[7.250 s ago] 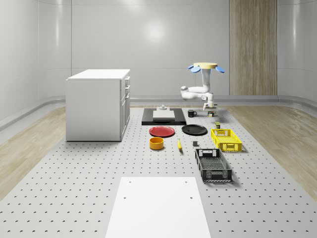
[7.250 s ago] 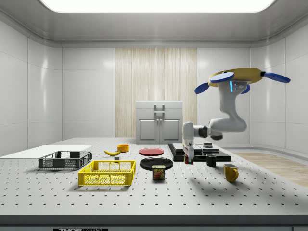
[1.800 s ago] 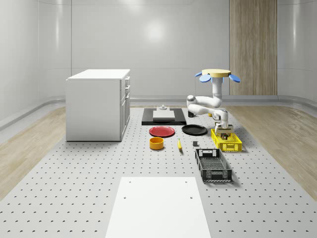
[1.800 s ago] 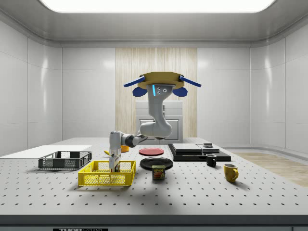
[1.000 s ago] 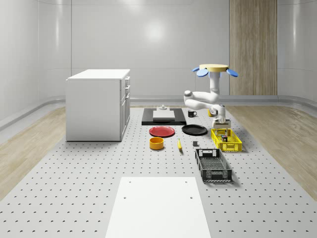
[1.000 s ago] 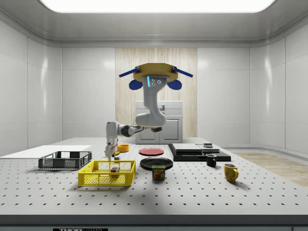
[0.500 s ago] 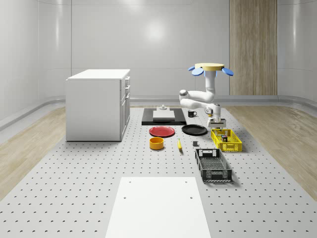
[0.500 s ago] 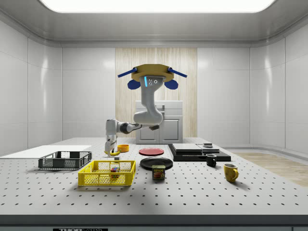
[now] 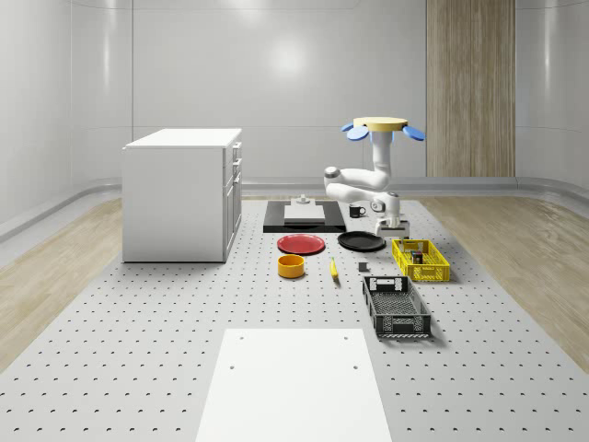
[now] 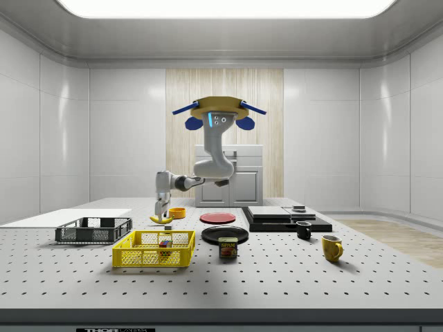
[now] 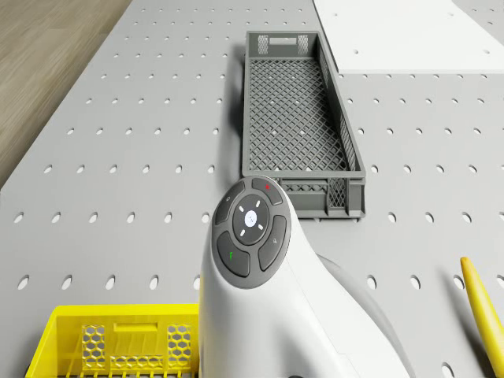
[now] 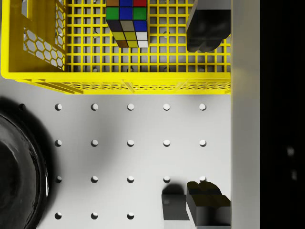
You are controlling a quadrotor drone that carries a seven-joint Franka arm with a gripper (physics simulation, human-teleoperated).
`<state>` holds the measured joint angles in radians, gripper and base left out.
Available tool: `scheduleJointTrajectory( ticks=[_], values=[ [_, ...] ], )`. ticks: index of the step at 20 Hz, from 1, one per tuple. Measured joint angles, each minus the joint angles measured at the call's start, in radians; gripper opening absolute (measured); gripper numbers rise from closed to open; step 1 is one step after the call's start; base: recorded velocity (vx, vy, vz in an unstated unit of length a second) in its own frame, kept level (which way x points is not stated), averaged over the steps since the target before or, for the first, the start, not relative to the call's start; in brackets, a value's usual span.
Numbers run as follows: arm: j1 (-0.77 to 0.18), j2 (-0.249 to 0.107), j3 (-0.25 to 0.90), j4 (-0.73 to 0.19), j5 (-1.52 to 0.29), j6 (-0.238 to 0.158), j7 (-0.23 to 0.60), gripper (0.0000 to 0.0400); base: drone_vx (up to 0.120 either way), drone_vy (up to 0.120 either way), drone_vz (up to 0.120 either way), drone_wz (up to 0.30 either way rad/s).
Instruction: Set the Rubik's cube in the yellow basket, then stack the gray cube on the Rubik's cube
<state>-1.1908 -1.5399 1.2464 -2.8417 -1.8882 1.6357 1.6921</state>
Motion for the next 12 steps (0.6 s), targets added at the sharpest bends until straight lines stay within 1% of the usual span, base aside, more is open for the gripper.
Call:
scheduleJointTrajectory(
  ticks=[2,4,10,12],
  values=[
    [0.0,0.001,0.0,0.0,0.0,-0.001,0.0,0.04,0.0,-0.12,-0.12,0.0],
    [0.0,0.001,0.0,0.0,0.0,-0.001,0.0,0.04,0.0,-0.12,0.0,0.0],
    [0.001,0.003,0.0,0.0,-0.001,-0.003,-0.001,0.04,0.0,-0.12,-0.12,0.0],
    [0.001,0.003,0.0,0.0,-0.001,-0.003,-0.001,0.04,0.0,-0.12,-0.02,0.0]
  ],
)
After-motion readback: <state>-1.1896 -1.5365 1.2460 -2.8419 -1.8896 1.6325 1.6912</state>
